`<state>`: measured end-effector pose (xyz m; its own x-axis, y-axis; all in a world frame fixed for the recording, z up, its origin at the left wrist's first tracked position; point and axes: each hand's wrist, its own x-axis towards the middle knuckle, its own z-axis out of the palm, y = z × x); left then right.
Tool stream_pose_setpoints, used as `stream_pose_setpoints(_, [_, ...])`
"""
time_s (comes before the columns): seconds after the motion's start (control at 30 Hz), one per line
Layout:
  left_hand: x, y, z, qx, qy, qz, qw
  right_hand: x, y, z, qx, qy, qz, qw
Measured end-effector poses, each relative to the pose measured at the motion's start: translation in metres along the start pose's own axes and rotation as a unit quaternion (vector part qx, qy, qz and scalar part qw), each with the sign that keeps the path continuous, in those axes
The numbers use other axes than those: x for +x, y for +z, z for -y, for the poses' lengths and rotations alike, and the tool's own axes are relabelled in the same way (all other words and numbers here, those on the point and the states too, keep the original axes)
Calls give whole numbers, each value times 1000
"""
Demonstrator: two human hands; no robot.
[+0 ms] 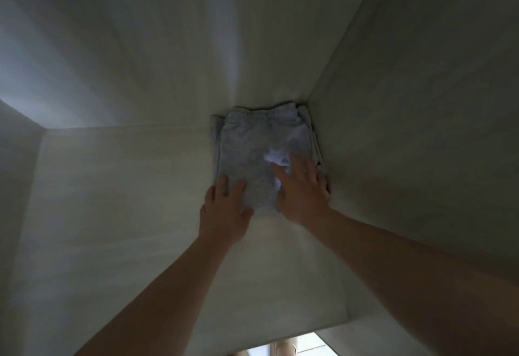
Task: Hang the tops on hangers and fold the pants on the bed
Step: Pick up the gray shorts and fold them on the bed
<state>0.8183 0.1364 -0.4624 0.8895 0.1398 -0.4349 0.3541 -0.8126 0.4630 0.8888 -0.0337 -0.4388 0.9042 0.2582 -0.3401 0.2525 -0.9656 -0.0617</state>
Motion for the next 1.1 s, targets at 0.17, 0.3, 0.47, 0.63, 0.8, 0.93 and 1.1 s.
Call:
stream_pose_setpoints(0.17, [17, 22, 5, 65, 20, -12, 998, 22, 34, -33, -24, 9, 86, 996])
stream_pose_setpoints(0.3, [19, 25, 9, 72, 16, 4, 997, 25, 36, -29, -39, 18, 110, 993])
stream_pose_setpoints(0.47, [-6, 17, 3, 71, -12, 39, 997, -3, 14, -20, -22, 10, 92, 995])
stream_pose_setpoints(0.63, [-66, -3, 2, -7, -48, 0, 999, -71, -7, 6, 46, -11, 28, 999])
stream_pose_setpoints(0.8, [-144, -26, 15, -10, -66, -48, 997, -148, -35, 41, 74, -39, -13, 996])
stream_pose_setpoints(0.93, [-205, -48, 24, -14, -71, -82, 994, -204, -55, 63, 97, -93, -42, 990])
stream_pose_setpoints(1.1, [-281, -63, 24, -25, -101, -129, 986, -251, -70, 79, 136, -117, -25, 983])
